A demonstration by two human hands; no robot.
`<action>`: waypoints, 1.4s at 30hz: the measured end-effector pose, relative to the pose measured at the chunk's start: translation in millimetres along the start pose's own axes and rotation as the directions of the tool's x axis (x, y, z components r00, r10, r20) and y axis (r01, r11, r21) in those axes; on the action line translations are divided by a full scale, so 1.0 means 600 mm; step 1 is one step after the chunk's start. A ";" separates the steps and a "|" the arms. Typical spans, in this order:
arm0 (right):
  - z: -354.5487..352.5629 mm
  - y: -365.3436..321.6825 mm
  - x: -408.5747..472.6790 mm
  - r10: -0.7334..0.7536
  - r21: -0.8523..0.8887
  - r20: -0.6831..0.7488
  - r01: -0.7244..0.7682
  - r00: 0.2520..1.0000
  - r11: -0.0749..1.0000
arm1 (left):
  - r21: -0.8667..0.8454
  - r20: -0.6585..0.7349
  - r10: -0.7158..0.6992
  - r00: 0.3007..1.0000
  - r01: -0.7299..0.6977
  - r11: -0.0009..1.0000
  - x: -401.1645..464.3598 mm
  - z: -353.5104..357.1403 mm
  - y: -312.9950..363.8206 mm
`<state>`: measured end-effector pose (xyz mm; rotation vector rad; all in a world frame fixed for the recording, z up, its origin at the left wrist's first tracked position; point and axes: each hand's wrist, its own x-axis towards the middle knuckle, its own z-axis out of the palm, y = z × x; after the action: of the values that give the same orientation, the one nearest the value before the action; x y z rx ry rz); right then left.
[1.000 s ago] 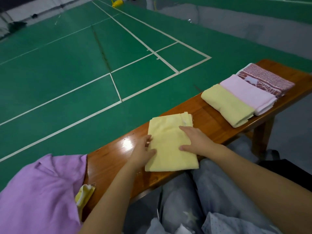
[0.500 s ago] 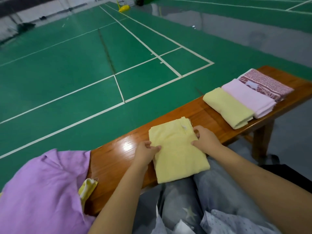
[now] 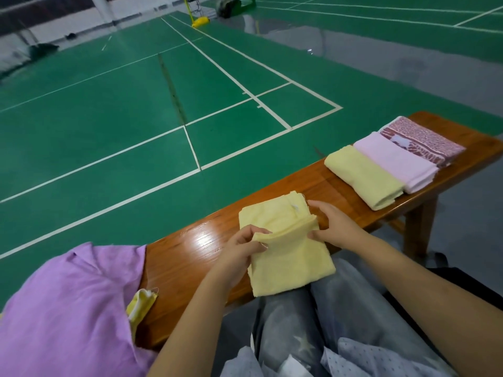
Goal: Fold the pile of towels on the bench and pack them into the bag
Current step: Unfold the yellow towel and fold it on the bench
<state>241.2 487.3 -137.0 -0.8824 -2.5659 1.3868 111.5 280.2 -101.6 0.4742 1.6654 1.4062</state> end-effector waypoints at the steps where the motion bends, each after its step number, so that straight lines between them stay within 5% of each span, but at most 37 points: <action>1: -0.003 0.001 0.001 0.014 0.020 0.024 -0.014 1.000 1.000 | -0.074 0.011 -0.011 1.000 0.012 0.997 -0.003 -0.001 -0.001; 5: -0.009 0.009 0.000 0.049 0.052 0.129 -0.056 0.990 0.997 | -0.316 0.068 0.009 0.998 0.013 0.949 -0.012 -0.003 -0.004; 11: -0.019 0.008 -0.014 -0.003 0.400 0.227 -0.091 0.974 0.912 | -0.495 0.200 0.121 0.972 -0.007 0.869 -0.007 -0.007 -0.002; 19: -0.002 -0.020 -0.019 0.007 0.445 0.374 -0.186 0.927 0.876 | -0.562 0.398 0.251 0.882 0.019 0.827 0.002 -0.008 0.018; 31: -0.025 -0.016 -0.028 0.004 0.464 0.556 -0.314 0.831 0.828 | -0.668 0.380 0.222 0.898 0.101 0.738 0.012 -0.023 0.007; 34: -0.034 -0.020 -0.031 -0.014 0.510 0.451 -0.245 0.892 0.825 | -0.668 0.319 0.207 0.925 0.065 0.742 0.009 -0.026 0.008; 38: -0.043 -0.025 -0.024 0.004 0.545 0.196 -0.113 0.981 0.831 | -0.488 -0.001 0.081 0.997 -0.071 0.870 0.012 -0.030 0.023; 42: -0.042 -0.034 0.007 0.014 0.447 0.110 -0.062 0.994 0.892 | -0.301 -0.243 0.011 0.970 -0.086 0.950 0.040 -0.024 0.044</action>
<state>237.2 499.3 -106.9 -0.7954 -2.1451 1.9728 80.6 297.0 -86.6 0.1720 1.5848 1.7819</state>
